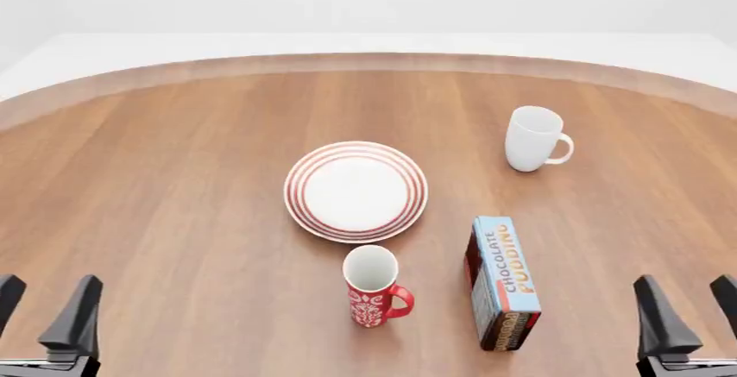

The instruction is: Pick up the red mug and put it on the plate

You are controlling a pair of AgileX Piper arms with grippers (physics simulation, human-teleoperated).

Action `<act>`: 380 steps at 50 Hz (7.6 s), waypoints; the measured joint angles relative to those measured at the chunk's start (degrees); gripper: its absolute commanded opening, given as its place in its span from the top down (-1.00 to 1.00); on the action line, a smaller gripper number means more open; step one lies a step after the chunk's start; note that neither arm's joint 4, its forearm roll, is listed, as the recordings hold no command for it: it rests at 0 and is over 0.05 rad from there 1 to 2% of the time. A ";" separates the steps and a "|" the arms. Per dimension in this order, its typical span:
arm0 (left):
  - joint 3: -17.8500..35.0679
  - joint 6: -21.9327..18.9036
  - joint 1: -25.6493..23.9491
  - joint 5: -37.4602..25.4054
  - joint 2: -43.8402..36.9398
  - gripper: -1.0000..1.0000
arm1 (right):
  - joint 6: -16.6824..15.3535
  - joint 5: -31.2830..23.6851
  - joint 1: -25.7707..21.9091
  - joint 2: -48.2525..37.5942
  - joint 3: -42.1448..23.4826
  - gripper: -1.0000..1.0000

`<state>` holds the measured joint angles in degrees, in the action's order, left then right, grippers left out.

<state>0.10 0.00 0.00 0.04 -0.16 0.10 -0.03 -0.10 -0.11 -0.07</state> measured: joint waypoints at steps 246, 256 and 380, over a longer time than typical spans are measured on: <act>0.15 0.00 0.00 0.06 -0.25 -1.00 | -4.64 -10.48 -44.51 -85.14 -37.97 -1.00; 0.15 0.00 0.00 0.06 -0.25 -1.00 | -4.40 -9.62 -44.29 -85.84 -37.60 -1.00; 0.15 0.00 0.00 0.06 -0.25 -1.00 | -13.17 -6.93 -28.72 -94.93 -61.92 1.00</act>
<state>0.24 0.00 0.00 0.10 -0.42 -13.07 -6.96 -28.83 -95.05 -61.99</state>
